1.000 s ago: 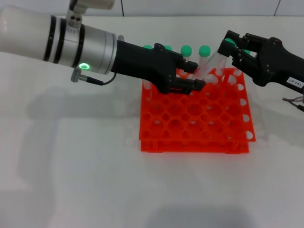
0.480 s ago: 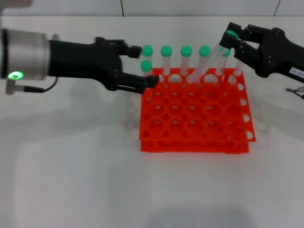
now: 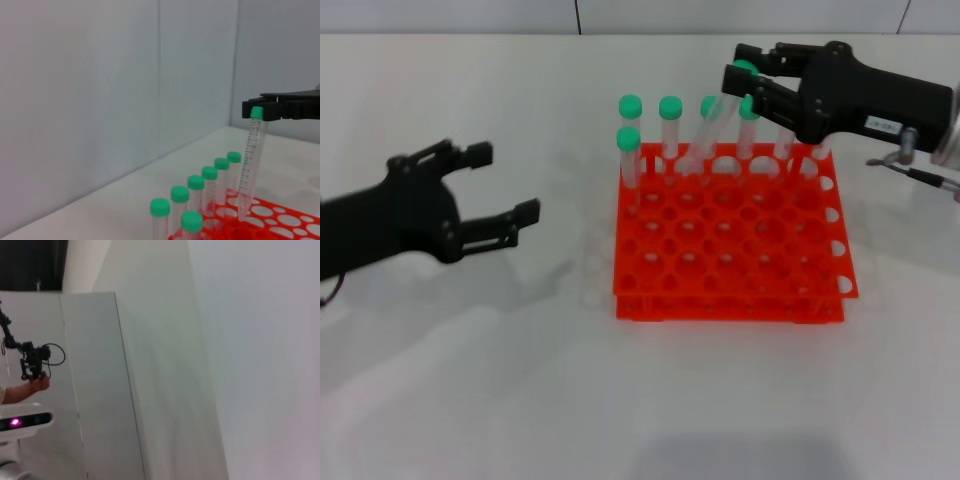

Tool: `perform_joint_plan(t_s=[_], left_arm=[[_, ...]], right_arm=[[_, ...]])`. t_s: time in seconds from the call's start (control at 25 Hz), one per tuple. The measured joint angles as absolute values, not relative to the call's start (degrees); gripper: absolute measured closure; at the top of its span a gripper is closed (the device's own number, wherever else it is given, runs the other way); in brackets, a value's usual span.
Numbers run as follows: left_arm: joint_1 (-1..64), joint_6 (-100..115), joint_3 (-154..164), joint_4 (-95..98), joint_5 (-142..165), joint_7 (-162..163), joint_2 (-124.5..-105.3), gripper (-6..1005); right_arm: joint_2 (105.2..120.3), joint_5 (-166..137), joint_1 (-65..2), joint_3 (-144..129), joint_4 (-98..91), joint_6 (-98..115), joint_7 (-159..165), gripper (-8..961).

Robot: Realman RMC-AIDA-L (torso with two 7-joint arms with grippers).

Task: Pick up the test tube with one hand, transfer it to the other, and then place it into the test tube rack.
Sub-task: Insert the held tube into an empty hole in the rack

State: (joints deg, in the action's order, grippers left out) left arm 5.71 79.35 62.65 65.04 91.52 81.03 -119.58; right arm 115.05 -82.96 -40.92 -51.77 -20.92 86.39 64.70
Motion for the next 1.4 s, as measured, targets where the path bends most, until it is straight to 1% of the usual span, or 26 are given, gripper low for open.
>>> perform_joint_plan(t_s=[0.24, 0.6, 0.96, 1.4], left_arm=[[2.94, 79.45, 62.13, 56.28, 86.82, 71.06, -119.42, 105], [3.06, 79.60, 57.45, 48.13, 86.86, 67.00, -119.33, 106], [3.01, 79.30, 57.14, 47.14, 86.81, 66.61, -119.30, 105], [3.59, 79.17, 55.74, 46.61, 86.71, 66.48, -119.26, 105]], right_arm=[[115.36, -82.77, -42.74, -53.68, -20.90, 83.26, 64.86, 699], [115.81, -82.41, -44.77, -56.44, -20.36, 77.79, 65.49, 699], [116.20, -82.27, -46.08, -59.29, -20.05, 73.14, 66.24, 700], [116.20, -82.25, -46.80, -63.93, -20.03, 69.26, 65.95, 700]])
